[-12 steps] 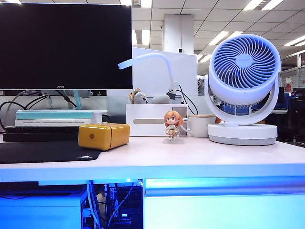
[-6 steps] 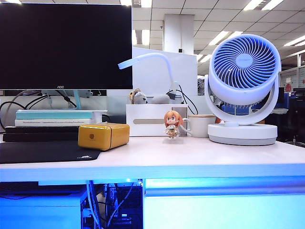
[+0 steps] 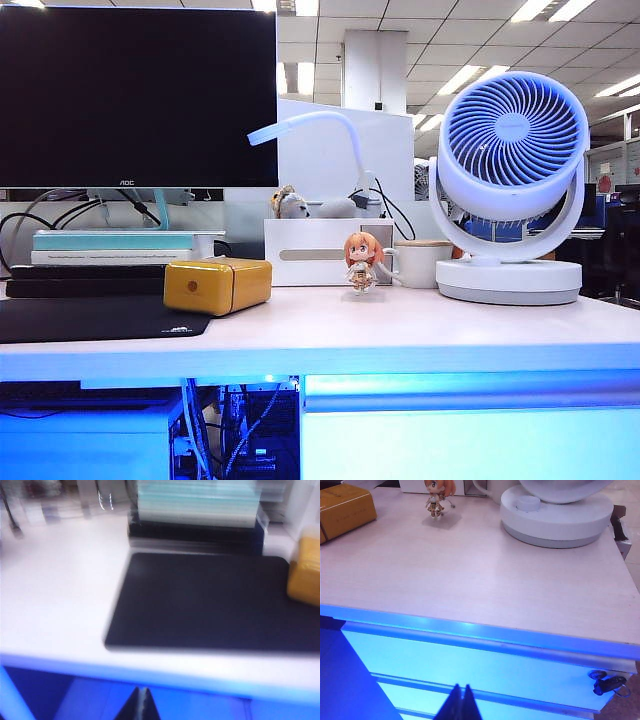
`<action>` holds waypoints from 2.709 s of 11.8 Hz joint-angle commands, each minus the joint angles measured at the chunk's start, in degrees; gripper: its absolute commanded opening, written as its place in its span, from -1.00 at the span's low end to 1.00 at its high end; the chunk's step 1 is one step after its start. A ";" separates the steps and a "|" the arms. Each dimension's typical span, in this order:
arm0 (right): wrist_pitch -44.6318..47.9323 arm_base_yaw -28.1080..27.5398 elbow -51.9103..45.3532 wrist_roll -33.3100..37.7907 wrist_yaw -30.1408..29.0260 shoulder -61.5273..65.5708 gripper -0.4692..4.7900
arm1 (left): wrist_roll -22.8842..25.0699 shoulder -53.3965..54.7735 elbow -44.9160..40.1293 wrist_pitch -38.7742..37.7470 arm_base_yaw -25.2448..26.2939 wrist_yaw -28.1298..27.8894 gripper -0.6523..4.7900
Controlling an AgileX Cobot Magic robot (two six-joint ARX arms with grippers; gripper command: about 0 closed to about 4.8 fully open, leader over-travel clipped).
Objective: Open the drawer, place the cleaning sponge inside, then close the drawer.
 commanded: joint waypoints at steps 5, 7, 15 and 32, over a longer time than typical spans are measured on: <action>0.07 0.09 0.31 0.22 -0.09 -0.96 -0.82 | 1.95 0.39 -0.26 -1.92 -9.57 -3.89 -0.78; 0.09 0.09 0.31 0.22 -0.09 -0.96 -0.82 | -4.02 0.39 -0.26 -1.90 -9.86 -3.91 -0.78; 0.09 0.09 0.17 0.22 -0.11 -1.16 -0.82 | -3.76 0.39 -0.26 -1.75 -9.88 -2.40 -0.77; 1.49 -23.47 -5.51 -1.27 -13.03 -9.14 -0.82 | -3.76 0.39 -0.26 -1.73 -9.90 -2.40 -0.77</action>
